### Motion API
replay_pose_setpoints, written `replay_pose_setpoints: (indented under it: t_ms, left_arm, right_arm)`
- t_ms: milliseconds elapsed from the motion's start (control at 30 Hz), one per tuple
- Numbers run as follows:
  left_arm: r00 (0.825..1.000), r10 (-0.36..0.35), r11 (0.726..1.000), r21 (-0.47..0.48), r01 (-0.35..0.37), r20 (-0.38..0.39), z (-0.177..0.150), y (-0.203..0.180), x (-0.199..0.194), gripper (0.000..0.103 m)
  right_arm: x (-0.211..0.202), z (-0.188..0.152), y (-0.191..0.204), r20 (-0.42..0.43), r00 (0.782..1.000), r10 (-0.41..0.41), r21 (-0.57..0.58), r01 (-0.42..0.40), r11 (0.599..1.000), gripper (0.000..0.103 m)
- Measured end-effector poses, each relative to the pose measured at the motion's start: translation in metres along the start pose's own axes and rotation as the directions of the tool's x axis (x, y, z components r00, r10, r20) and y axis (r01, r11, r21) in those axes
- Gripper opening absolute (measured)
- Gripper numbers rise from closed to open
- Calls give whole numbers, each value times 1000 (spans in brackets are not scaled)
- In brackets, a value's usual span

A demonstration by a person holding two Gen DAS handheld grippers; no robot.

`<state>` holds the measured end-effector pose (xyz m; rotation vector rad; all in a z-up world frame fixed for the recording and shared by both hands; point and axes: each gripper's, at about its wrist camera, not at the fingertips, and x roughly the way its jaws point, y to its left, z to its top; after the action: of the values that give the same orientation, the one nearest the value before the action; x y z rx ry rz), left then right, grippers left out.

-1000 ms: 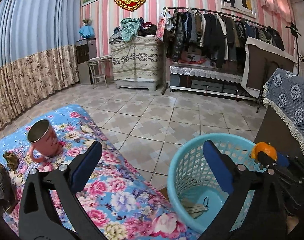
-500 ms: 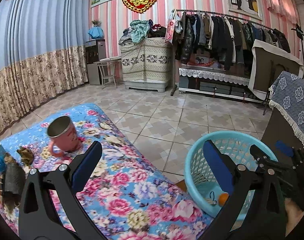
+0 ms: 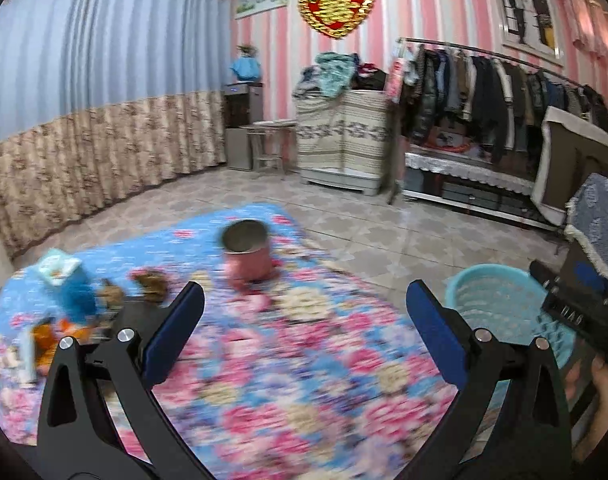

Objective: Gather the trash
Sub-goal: 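Move both open tools back over the bed toward the remaining items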

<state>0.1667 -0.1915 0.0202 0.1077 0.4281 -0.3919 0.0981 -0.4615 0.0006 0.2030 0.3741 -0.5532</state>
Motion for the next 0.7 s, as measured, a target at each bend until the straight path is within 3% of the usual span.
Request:
replay_pose_setpoints:
  t_ms: [167, 367, 700]
  left_arm:
    - [993, 121, 993, -19, -121, -3, -7, 56, -22, 98]
    - [960, 278, 960, -31, -279, -40, -29, 132, -32, 98]
    - [927, 352, 930, -67, -362, -131, -57, 225, -16, 98]
  right_arm:
    - [-11, 2, 46, 7, 996, 86, -12, -86, 996, 99]
    - [-16, -4, 109, -25, 980, 196, -31, -197, 980, 99]
    - [-13, -20, 195, -98, 952, 291, -153, -304, 940, 99]
